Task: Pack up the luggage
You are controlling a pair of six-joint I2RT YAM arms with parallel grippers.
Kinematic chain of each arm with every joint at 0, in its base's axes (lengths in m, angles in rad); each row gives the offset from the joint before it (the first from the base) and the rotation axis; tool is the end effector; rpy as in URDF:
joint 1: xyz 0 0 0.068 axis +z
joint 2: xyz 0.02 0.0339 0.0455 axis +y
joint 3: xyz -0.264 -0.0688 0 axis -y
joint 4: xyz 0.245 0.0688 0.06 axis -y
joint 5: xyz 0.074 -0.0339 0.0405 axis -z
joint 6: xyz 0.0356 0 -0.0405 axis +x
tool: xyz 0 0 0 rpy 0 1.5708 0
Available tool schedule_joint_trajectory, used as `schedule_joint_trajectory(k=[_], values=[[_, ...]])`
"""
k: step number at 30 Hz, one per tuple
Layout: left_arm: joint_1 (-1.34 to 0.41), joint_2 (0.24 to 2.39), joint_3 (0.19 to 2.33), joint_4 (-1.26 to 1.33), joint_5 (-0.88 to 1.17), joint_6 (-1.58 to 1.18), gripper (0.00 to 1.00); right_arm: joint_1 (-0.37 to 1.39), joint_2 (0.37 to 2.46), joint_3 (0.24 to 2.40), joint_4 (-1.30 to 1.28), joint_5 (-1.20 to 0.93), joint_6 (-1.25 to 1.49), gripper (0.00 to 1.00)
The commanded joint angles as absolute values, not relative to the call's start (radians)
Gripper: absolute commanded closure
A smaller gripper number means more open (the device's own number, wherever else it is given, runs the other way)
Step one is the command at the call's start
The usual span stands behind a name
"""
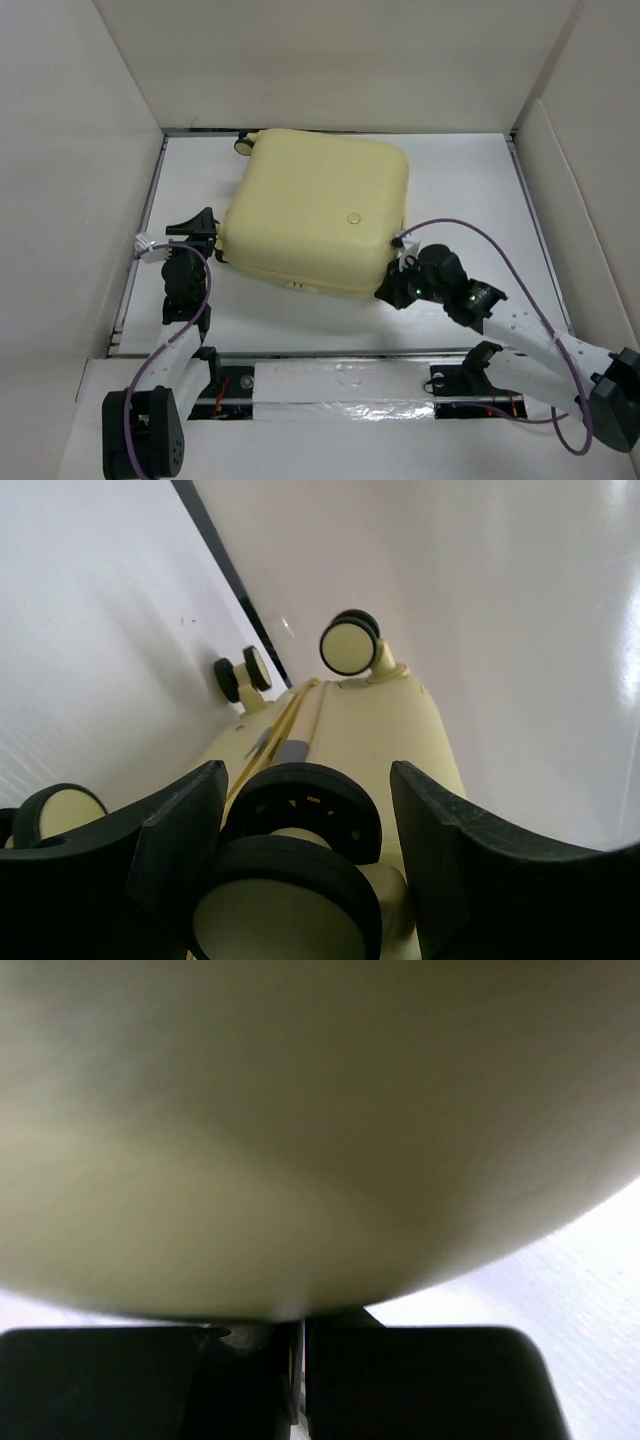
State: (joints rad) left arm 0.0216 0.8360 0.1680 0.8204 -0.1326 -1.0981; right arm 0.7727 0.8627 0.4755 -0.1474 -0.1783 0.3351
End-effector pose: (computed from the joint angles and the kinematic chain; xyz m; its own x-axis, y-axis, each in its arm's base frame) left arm 0.1804 0.0086 0.2213 0.2045 -0.8783 -0.4321 0.0659 0.4528 -0.8892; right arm 0.1328 0.1383 0.2215 -0.6064 -0.1392 -0.7829 -0.6320 0.6818 0.3683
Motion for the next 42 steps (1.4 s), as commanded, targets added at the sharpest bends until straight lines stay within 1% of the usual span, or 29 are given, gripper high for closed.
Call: schedule_joint_trajectory(k=[1, 3, 5, 8, 9, 10, 11, 12, 13, 14, 15, 18, 20, 21, 23, 24, 25, 29, 30, 31, 33, 34, 35, 37, 38, 39, 40, 41, 42], values=[[-0.032, 0.796, 0.132, 0.87, 0.09, -1.026, 1.0, 0.596, 0.935, 0.711, 0.273, -0.426, 0.302, 1.0], [-0.032, 0.801, 0.118, 0.885, 0.112, -1.026, 1.0, 0.473, 1.015, 0.805, 0.273, -0.549, 0.302, 1.0], [-0.041, 0.802, 0.11, 0.89, 0.117, -1.017, 1.0, 0.416, 1.038, 0.828, 0.258, -0.578, 0.292, 1.0], [-0.06, 0.821, 0.11, 0.897, 0.129, -0.999, 1.0, 0.371, 0.974, 0.72, 0.229, -0.52, 0.281, 1.0], [-0.06, 0.831, 0.11, 0.902, 0.138, -0.994, 1.0, 0.391, 0.886, 0.59, 0.204, -0.496, 0.287, 1.0], [-0.06, 0.834, 0.11, 0.902, 0.144, -0.98, 1.0, 0.481, 0.833, 0.502, 0.215, -0.467, 0.311, 1.0], [-0.06, 0.838, 0.11, 0.902, 0.143, -0.971, 1.0, 0.542, 0.783, 0.409, 0.244, -0.378, 0.421, 1.0], [-0.06, 0.845, 0.11, 0.903, 0.14, -0.968, 1.0, 0.614, 0.709, 0.318, 0.358, -0.33, 0.493, 1.0], [-0.069, 0.854, 0.112, 0.911, 0.137, -0.966, 1.0, 0.688, 0.697, 0.172, 0.447, -0.289, 0.567, 1.0], [-0.08, 0.865, 0.113, 0.92, 0.133, -0.968, 1.0, 0.819, 0.704, 0.151, 0.518, -0.191, 0.628, 1.0], [-0.08, 0.885, 0.114, 0.942, 0.136, -0.972, 1.0, 0.866, 0.722, 0.175, 0.485, -0.143, 0.612, 1.0], [-0.091, 0.896, 0.098, 0.983, 0.147, -1.002, 1.0, 0.93, 0.903, 0.482, 0.312, -0.066, 0.47, 1.0], [-0.091, 0.881, 0.101, 0.971, 0.147, -0.999, 1.0, 0.869, 0.954, 0.529, 0.304, -0.07, 0.414, 1.0], [-0.091, 0.865, 0.104, 0.935, 0.135, -0.991, 1.0, 0.759, 0.974, 0.537, 0.348, -0.148, 0.397, 1.0], [-0.091, 0.853, 0.113, 0.923, 0.129, -0.977, 1.0, 0.642, 1.012, 0.545, 0.412, -0.294, 0.397, 1.0], [-0.091, 0.853, 0.123, 0.899, 0.124, -0.967, 1.0, 0.555, 1.022, 0.548, 0.432, -0.295, 0.397, 1.0], [-0.091, 0.853, 0.127, 0.893, 0.121, -0.965, 1.0, 0.516, 1.031, 0.555, 0.448, -0.346, 0.399, 1.0], [-0.103, 0.87, 0.153, 0.899, 0.123, -0.968, 1.0, 0.327, 1.075, 0.687, 0.394, -0.466, 0.344, 1.0], [-0.103, 0.874, 0.156, 0.896, 0.123, -0.966, 1.0, 0.293, 1.066, 0.734, 0.333, -0.468, 0.339, 1.0], [-0.103, 0.874, 0.158, 0.89, 0.121, -0.963, 1.0, 0.238, 1.054, 0.745, 0.287, -0.477, 0.327, 1.0], [-0.103, 0.87, 0.166, 0.855, 0.106, -0.96, 1.0, 0.229, 0.982, 0.7, 0.258, -0.518, 0.327, 1.0], [-0.103, 0.867, 0.169, 0.844, 0.1, -0.956, 1.0, 0.245, 0.95, 0.572, 0.274, -0.523, 0.348, 1.0], [-0.103, 0.868, 0.173, 0.838, 0.095, -0.947, 1.0, 0.323, 0.916, 0.493, 0.299, -0.519, 0.377, 1.0], [-0.103, 0.871, 0.17, 0.851, 0.094, -0.945, 1.0, 0.466, 0.884, 0.335, 0.54, -0.477, 0.553, 1.0], [-0.103, 0.874, 0.164, 0.859, 0.095, -0.945, 1.0, 0.548, 0.905, 0.281, 0.599, -0.435, 0.59, 1.0], [-0.103, 0.885, 0.161, 0.877, 0.098, -0.956, 1.0, 0.68, 0.935, 0.314, 0.579, -0.354, 0.581, 1.0], [-0.112, 0.891, 0.158, 0.887, 0.101, -0.96, 1.0, 0.722, 0.972, 0.368, 0.545, -0.329, 0.553, 1.0], [-0.112, 0.894, 0.155, 0.893, 0.1, -0.963, 1.0, 0.747, 1.041, 0.485, 0.505, -0.315, 0.522, 1.0], [-0.112, 0.896, 0.156, 0.891, 0.098, -0.965, 1.0, 0.77, 1.069, 0.527, 0.455, -0.301, 0.488, 1.0]])
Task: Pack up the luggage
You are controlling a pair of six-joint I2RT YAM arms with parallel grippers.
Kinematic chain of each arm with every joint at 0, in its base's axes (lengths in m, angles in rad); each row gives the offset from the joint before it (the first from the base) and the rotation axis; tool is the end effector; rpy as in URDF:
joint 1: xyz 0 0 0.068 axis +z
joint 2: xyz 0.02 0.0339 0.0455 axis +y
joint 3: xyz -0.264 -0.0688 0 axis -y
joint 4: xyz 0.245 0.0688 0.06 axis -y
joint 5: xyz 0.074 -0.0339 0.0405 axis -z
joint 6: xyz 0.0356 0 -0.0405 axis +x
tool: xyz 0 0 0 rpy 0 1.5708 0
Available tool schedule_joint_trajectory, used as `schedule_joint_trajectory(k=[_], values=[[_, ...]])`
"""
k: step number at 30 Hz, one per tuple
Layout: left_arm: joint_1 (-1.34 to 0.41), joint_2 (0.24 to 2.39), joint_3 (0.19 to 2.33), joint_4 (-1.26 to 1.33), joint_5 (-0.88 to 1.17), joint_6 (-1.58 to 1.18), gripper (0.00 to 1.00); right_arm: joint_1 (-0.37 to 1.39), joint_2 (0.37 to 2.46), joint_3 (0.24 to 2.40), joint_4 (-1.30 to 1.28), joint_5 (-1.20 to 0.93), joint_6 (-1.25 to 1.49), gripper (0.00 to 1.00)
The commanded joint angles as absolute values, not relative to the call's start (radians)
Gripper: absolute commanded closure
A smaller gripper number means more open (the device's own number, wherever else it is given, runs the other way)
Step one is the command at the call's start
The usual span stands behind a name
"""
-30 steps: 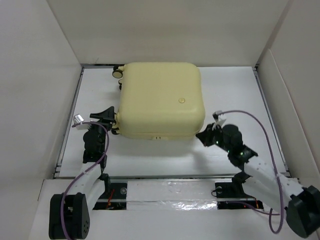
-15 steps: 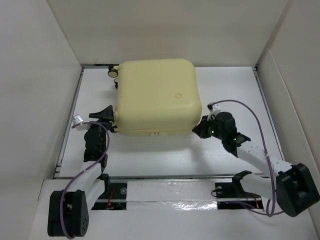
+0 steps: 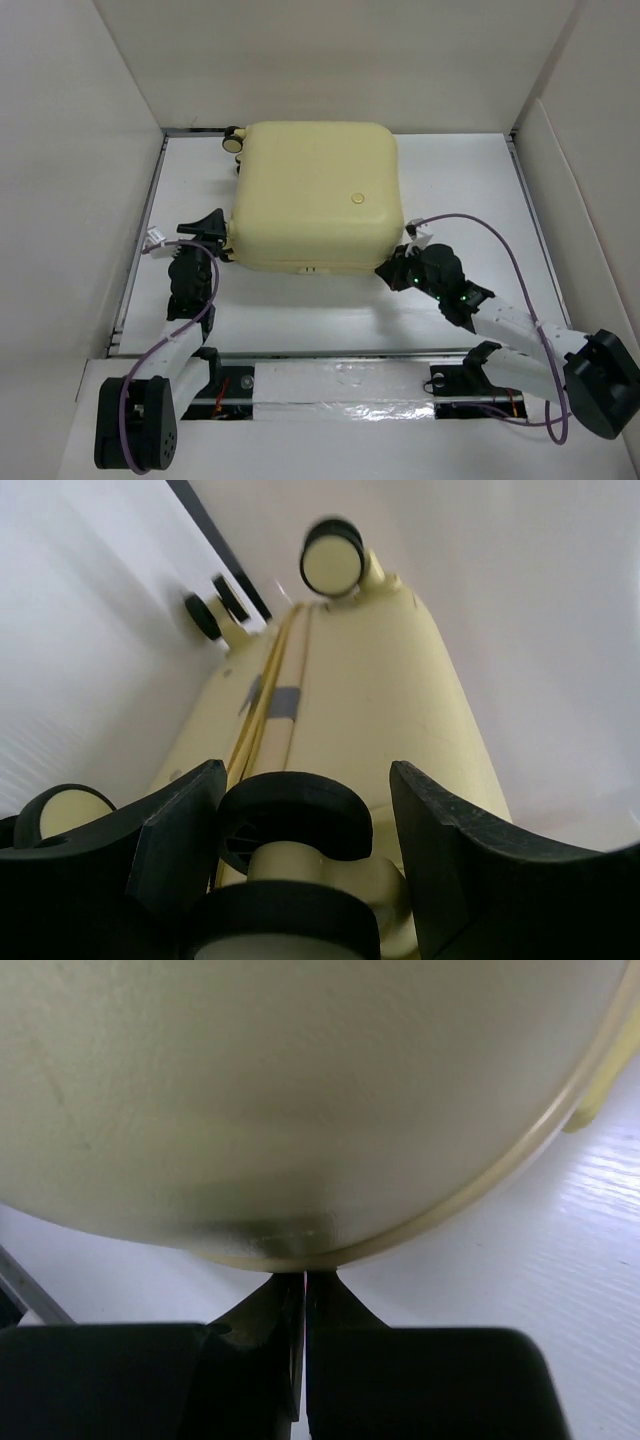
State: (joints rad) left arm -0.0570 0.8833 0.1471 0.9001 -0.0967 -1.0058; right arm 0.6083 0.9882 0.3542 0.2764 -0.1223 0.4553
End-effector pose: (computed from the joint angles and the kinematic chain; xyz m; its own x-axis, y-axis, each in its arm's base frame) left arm 0.1822 -0.0070 0.2153 0.1196 -0.8488 -0.5149 0.1170 0.5271 -0.8417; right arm 0.1699 0.1236 0.1989 -0.5486 0.1498 -0.8225 -0.4673 0.7608 0.4503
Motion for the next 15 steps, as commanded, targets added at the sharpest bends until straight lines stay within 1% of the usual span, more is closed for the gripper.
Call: schedule_joint_trajectory(k=[1, 5, 7, 9, 12, 14, 15], values=[[-0.112, 0.89, 0.158, 0.882, 0.092, -0.962, 1.0, 0.77, 1.084, 0.554, 0.446, -0.299, 0.479, 1.0], [-0.112, 0.841, 0.149, 0.848, 0.071, -0.945, 1.0, 0.79, 1.055, 0.568, 0.42, -0.253, 0.474, 1.0], [-0.138, 0.854, 0.143, 0.865, 0.072, -0.945, 1.0, 0.837, 1.054, 0.565, 0.41, -0.183, 0.48, 1.0], [-0.138, 0.868, 0.14, 0.883, 0.075, -0.951, 1.0, 0.838, 1.039, 0.555, 0.387, -0.076, 0.476, 1.0], [-0.138, 0.87, 0.143, 0.884, 0.083, -0.953, 1.0, 0.782, 0.973, 0.541, 0.309, -0.026, 0.434, 1.0], [-0.138, 0.868, 0.169, 0.87, 0.074, -0.934, 1.0, 0.761, 0.933, 0.557, 0.256, -0.032, 0.413, 1.0], [-0.138, 0.862, 0.193, 0.797, 0.046, -0.922, 1.0, 0.761, 0.93, 0.561, 0.208, -0.047, 0.407, 1.0]])
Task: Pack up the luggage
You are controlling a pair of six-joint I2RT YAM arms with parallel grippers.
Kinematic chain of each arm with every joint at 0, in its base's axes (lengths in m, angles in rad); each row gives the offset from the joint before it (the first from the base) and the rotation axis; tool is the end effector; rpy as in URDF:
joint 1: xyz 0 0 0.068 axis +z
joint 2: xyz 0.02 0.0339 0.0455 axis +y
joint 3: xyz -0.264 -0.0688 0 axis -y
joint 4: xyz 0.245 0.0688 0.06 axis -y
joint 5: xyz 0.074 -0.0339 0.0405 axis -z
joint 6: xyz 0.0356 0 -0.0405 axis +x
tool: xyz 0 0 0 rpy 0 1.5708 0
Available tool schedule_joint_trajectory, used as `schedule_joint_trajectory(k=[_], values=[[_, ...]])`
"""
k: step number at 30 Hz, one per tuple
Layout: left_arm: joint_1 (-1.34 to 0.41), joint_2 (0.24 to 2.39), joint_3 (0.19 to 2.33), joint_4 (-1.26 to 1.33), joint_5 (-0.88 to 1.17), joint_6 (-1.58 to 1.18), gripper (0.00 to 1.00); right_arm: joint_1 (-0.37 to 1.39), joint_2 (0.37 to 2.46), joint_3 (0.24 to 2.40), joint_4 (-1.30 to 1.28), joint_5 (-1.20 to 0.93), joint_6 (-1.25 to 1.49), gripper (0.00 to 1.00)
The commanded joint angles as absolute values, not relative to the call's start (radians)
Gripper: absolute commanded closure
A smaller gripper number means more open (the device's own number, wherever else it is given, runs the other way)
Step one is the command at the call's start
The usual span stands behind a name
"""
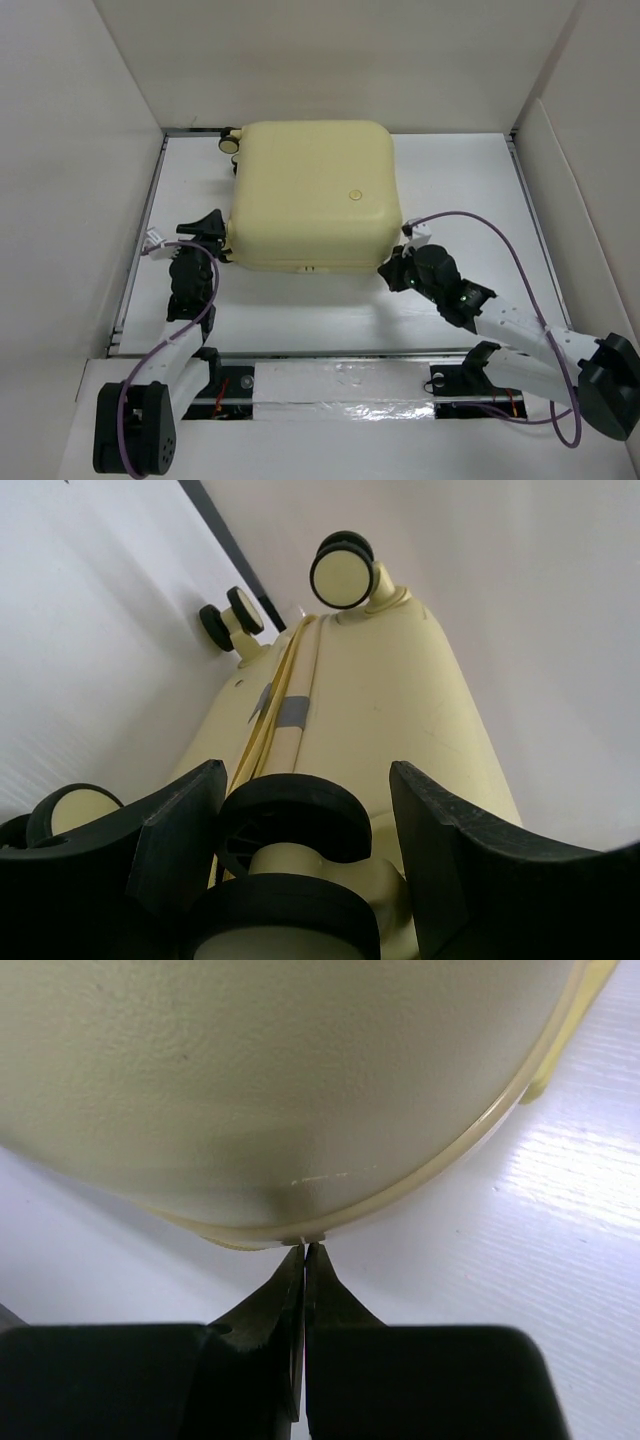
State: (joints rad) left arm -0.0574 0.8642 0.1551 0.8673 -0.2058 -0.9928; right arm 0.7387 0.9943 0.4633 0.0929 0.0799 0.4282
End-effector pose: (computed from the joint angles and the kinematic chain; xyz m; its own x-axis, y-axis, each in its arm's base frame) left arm 0.1812 -0.0031 0.2174 0.2076 -0.8332 -0.5126 0.0523 0.5327 -0.8447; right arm 0.1623 0.1439 0.2161 -0.5418 0.0664 -0.8379 -0.4317 0.8333 0.3452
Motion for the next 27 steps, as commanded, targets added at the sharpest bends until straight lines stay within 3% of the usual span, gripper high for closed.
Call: schedule_joint_trajectory(k=[1, 4, 5, 6, 7, 8, 11, 14, 19, 21, 22, 23, 24, 27], values=[[-0.127, 0.858, 0.224, 0.738, 0.028, -0.908, 0.95, 0.761, 0.928, 0.555, 0.186, -0.04, 0.407, 1.0], [-0.117, 0.833, 0.32, 0.598, -0.063, -0.908, 0.53, 0.761, 0.927, 0.494, 0.245, -0.052, 0.403, 0.98], [-0.117, 0.827, 0.33, 0.607, -0.061, -0.917, 0.29, 0.761, 0.925, 0.444, 0.277, -0.054, 0.402, 0.91], [-0.117, 0.818, 0.331, 0.644, -0.055, -0.949, 0.23, 0.743, 0.925, 0.43, 0.331, -0.075, 0.391, 0.81], [-0.117, 0.813, 0.333, 0.662, -0.04, -0.962, 0.19, 0.733, 0.923, 0.428, 0.328, -0.086, 0.379, 0.64], [-0.117, 0.81, 0.356, 0.672, -0.04, -0.969, 0.13, 0.733, 0.92, 0.433, 0.318, -0.087, 0.368, 0.58], [-0.117, 0.792, 0.45, 0.631, -0.046, -0.945, 0.11, 0.706, 0.911, 0.453, 0.276, -0.069, 0.339, 0.43], [-0.162, 0.723, 0.495, 0.603, -0.093, -0.908, 0.11, 0.655, 0.911, 0.436, 0.328, -0.074, 0.328, 0.41], [-0.163, 0.615, 0.532, 0.621, -0.04, -0.844, 0.29, 0.637, 0.933, 0.46, 0.253, -0.057, 0.316, 0.48], [-0.163, 0.591, 0.541, 0.62, -0.063, -0.836, 0.43, 0.637, 0.91, 0.443, 0.242, -0.054, 0.318, 0.67], [-0.163, 0.585, 0.548, 0.614, -0.083, -0.833, 0.49, 0.637, 0.894, 0.433, 0.239, -0.052, 0.322, 0.71], [-0.163, 0.581, 0.557, 0.606, -0.095, -0.836, 0.57, 0.637, 0.853, 0.41, 0.238, -0.052, 0.327, 0.72], [-0.163, 0.578, 0.555, 0.576, -0.115, -0.862, 0.57, 0.637, 0.833, 0.399, 0.239, -0.057, 0.334, 0.72], [-0.163, 0.577, 0.531, 0.551, -0.181, -0.914, 0.52, 0.637, 0.747, 0.388, 0.18, -0.049, 0.342, 0.6]])
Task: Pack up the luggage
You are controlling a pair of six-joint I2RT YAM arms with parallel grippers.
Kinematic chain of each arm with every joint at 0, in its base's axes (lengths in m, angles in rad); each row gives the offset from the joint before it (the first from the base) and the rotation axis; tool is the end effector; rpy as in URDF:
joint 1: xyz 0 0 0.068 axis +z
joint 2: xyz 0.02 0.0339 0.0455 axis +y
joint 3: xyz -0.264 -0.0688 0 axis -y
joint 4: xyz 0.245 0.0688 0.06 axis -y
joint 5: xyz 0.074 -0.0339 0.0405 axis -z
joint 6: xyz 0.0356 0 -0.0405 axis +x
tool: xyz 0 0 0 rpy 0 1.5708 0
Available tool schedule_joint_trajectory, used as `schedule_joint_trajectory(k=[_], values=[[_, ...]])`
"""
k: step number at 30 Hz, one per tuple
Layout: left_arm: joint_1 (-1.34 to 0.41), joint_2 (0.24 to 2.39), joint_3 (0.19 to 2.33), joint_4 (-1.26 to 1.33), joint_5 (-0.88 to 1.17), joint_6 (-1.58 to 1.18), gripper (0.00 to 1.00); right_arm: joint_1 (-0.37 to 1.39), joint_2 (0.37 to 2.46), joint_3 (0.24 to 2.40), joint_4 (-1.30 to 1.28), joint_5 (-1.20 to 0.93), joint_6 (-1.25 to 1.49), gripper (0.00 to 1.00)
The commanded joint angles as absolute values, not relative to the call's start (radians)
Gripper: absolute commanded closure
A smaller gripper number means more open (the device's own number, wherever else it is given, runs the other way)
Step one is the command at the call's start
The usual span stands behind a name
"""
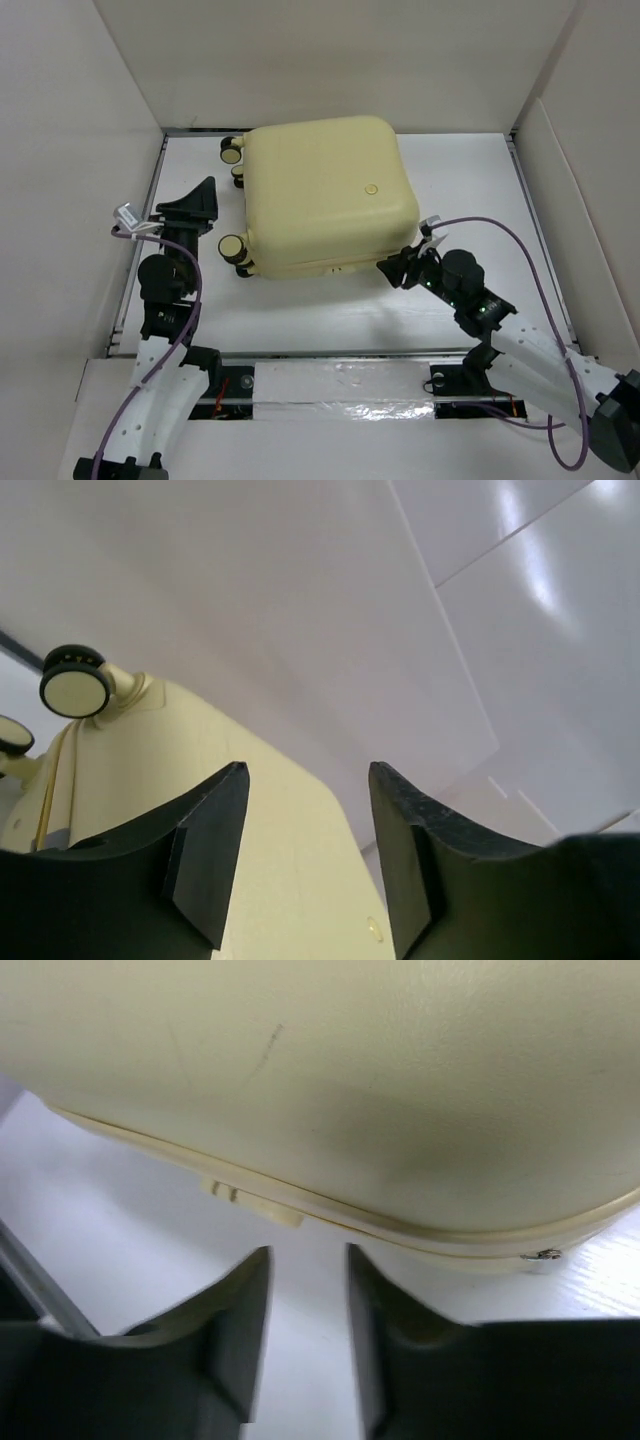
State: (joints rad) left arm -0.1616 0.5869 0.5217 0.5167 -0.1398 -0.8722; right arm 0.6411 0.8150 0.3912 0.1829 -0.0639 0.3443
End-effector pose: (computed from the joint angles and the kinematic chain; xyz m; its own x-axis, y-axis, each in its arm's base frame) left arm 0.1458 -0.0187 0.3513 0.2497 -0.8090 -0.5321 0.3526 0.5878 -0.7281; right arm 0.1536 0.1174 0.2334 -0.3982 0.1231 -0.9090 -0.5441 0.7661 0.3421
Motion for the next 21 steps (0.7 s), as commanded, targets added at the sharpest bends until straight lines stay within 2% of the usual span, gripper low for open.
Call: schedule_joint_trajectory(k=[1, 2, 4, 5, 6, 7, 8, 9, 10, 11, 13, 14, 15, 16, 17, 18, 21], values=[[-0.163, 0.578, 0.523, 0.561, -0.169, -0.914, 0.49, 0.637, 0.73, 0.391, 0.16, -0.045, 0.339, 0.51], [-0.163, 0.584, 0.52, 0.575, -0.149, -0.91, 0.5, 0.637, 0.697, 0.396, 0.138, -0.037, 0.336, 0.5], [-0.163, 0.617, 0.541, 0.635, -0.036, -0.884, 0.61, 0.637, 0.661, 0.413, 0.055, 0.029, 0.333, 0.5], [-0.163, 0.635, 0.584, 0.661, 0.018, -0.879, 0.76, 0.626, 0.644, 0.411, 0.045, 0.049, 0.331, 0.62], [-0.163, 0.69, 0.619, 0.698, 0.088, -0.877, 0.8, 0.617, 0.614, 0.402, 0.04, 0.082, 0.324, 0.71], [-0.163, 0.721, 0.656, 0.712, 0.207, -0.88, 0.91, 0.588, 0.604, 0.396, 0.04, 0.093, 0.322, 0.92], [-0.175, 0.753, 0.734, 0.727, 0.263, -0.888, 0.97, 0.569, 0.598, 0.393, 0.04, 0.095, 0.322, 0.99], [-0.19, 0.815, 0.768, 0.757, 0.314, -0.894, 1.0, 0.549, 0.598, 0.391, 0.037, 0.088, 0.322, 1.0], [-0.228, 0.839, 0.799, 0.761, 0.328, -0.887, 1.0, 0.529, 0.609, 0.387, 0.041, 0.072, 0.321, 1.0], [-0.356, 0.882, 0.852, 0.758, 0.296, -0.812, 1.0, 0.49, 0.618, 0.384, 0.051, 0.051, 0.321, 1.0], [-0.527, 0.955, 0.937, 0.649, 0.144, -0.696, 1.0, 0.46, 0.636, 0.377, 0.058, 0.012, 0.325, 1.0], [-0.617, 1.003, 1.05, 0.587, 0.091, -0.631, 1.0, 0.448, 0.638, 0.353, 0.073, 0.008, 0.328, 1.0], [-0.806, 1.081, 1.087, 0.492, 0.025, -0.51, 1.0, 0.421, 0.637, 0.336, 0.124, -0.053, 0.33, 0.97], [-0.895, 1.098, 1.092, 0.492, -0.127, -0.461, 1.0, 0.407, 0.629, 0.319, 0.146, -0.081, 0.331, 0.91], [-0.969, 1.1, 1.034, 0.517, -0.194, -0.425, 1.0, 0.394, 0.626, 0.28, 0.175, -0.107, 0.331, 0.74], [-1.023, 1.082, 0.987, 0.569, -0.249, -0.417, 1.0, 0.368, 0.624, 0.256, 0.245, -0.145, 0.328, 0.67], [-1.127, 1.039, 0.81, 0.629, -0.291, -0.469, 1.0, 0.328, 0.667, 0.215, 0.329, -0.227, 0.29, 0.64]])
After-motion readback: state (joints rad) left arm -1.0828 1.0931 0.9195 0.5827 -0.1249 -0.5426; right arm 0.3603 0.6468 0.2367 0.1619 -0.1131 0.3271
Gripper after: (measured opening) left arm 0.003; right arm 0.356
